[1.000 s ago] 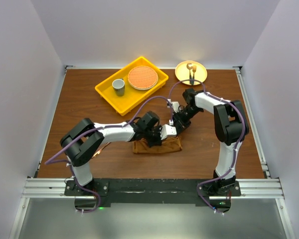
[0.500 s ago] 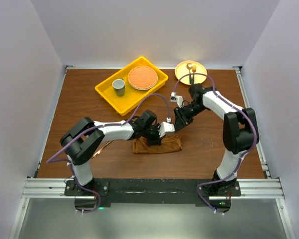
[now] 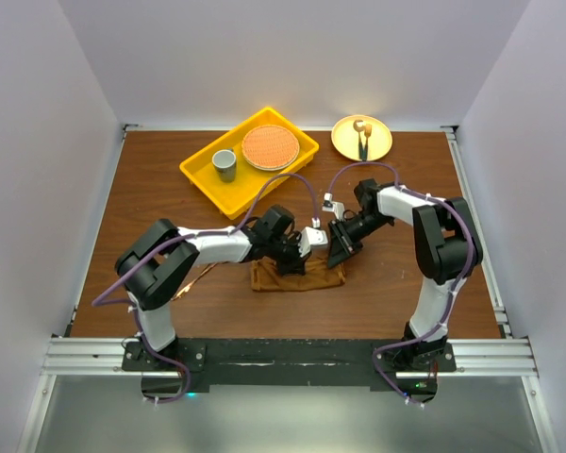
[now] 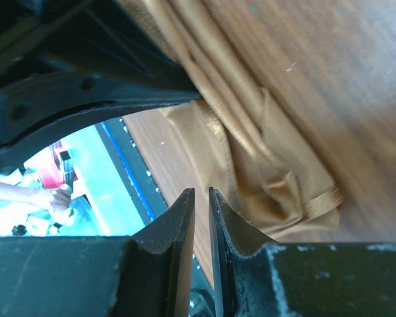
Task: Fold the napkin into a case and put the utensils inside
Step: Smooth out the smaller rectangle-folded napkin at the center of the board.
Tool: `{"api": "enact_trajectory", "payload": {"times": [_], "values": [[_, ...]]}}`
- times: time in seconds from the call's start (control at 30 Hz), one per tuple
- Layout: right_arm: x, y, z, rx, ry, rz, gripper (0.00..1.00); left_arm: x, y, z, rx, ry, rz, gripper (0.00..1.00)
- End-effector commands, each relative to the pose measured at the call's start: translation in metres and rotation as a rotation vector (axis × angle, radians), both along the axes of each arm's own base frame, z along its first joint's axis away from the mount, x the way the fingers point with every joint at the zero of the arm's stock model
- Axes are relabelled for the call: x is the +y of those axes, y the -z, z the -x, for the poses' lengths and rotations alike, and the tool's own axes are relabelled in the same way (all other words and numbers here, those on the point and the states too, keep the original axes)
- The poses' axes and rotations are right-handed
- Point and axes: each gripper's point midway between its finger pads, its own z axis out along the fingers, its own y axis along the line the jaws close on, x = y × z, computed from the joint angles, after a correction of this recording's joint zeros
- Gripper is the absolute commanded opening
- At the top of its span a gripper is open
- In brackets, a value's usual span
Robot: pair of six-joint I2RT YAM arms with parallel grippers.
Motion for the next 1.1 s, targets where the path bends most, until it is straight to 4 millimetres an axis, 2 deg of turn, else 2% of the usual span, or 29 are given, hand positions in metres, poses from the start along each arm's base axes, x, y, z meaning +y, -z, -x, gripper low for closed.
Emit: {"api": "enact_trajectory", "payload": {"times": [0.0,0.17,0.3,0.4,0.43,0.5,0.53,0.57,0.6,0.63,0.67,0.73,0.8,0.9,1.0,1.07], "values": [[0.010,0.003,-0.009,-0.021,0.013,-0.053,0.17,0.016,0.021,-0.008,0.031,-0.050,-0.068,0.02],[0.007,0.021,-0.009,-0.025,0.016,-0.006,0.15,0.021,0.024,-0.012,0.061,-0.070,-0.072,0.07],[0.002,0.040,-0.023,-0.068,0.036,0.067,0.10,0.023,0.020,-0.019,0.091,-0.101,-0.054,0.08],[-0.005,0.052,-0.025,-0.057,0.063,0.140,0.08,0.020,0.009,-0.022,0.096,-0.100,-0.018,0.18],[-0.006,0.054,-0.025,-0.043,0.074,0.155,0.08,0.018,0.000,-0.024,0.086,-0.102,0.004,0.25],[-0.008,0.060,-0.024,-0.026,0.087,0.174,0.06,0.017,-0.014,-0.027,0.110,-0.125,0.054,0.32],[-0.008,0.061,-0.023,-0.014,0.099,0.182,0.06,0.013,-0.035,-0.033,0.080,-0.135,0.116,0.37],[-0.009,0.064,-0.024,-0.013,0.104,0.194,0.05,0.021,-0.042,-0.038,0.088,-0.165,0.143,0.40],[-0.010,0.066,-0.022,-0.002,0.106,0.201,0.05,0.019,-0.057,-0.042,0.104,-0.192,0.197,0.42],[-0.010,0.066,-0.023,0.000,0.111,0.204,0.05,0.019,-0.079,-0.049,0.071,-0.208,0.260,0.44],[-0.011,0.068,-0.023,0.002,0.114,0.215,0.05,0.027,-0.084,-0.054,0.086,-0.242,0.285,0.45],[-0.011,0.070,-0.023,0.006,0.116,0.219,0.04,0.027,-0.102,-0.047,0.150,-0.242,0.348,0.45],[-0.012,0.072,-0.023,0.017,0.120,0.225,0.04,0.023,-0.110,-0.032,0.248,-0.210,0.384,0.43],[-0.013,0.075,-0.021,0.027,0.124,0.233,0.04,0.019,-0.108,-0.017,0.374,-0.213,0.432,0.40],[-0.014,0.075,-0.023,0.029,0.126,0.238,0.04,0.021,-0.090,-0.013,0.443,-0.242,0.429,0.36],[-0.013,0.075,-0.022,0.034,0.123,0.240,0.04,0.023,-0.071,-0.013,0.490,-0.256,0.413,0.33]]}}
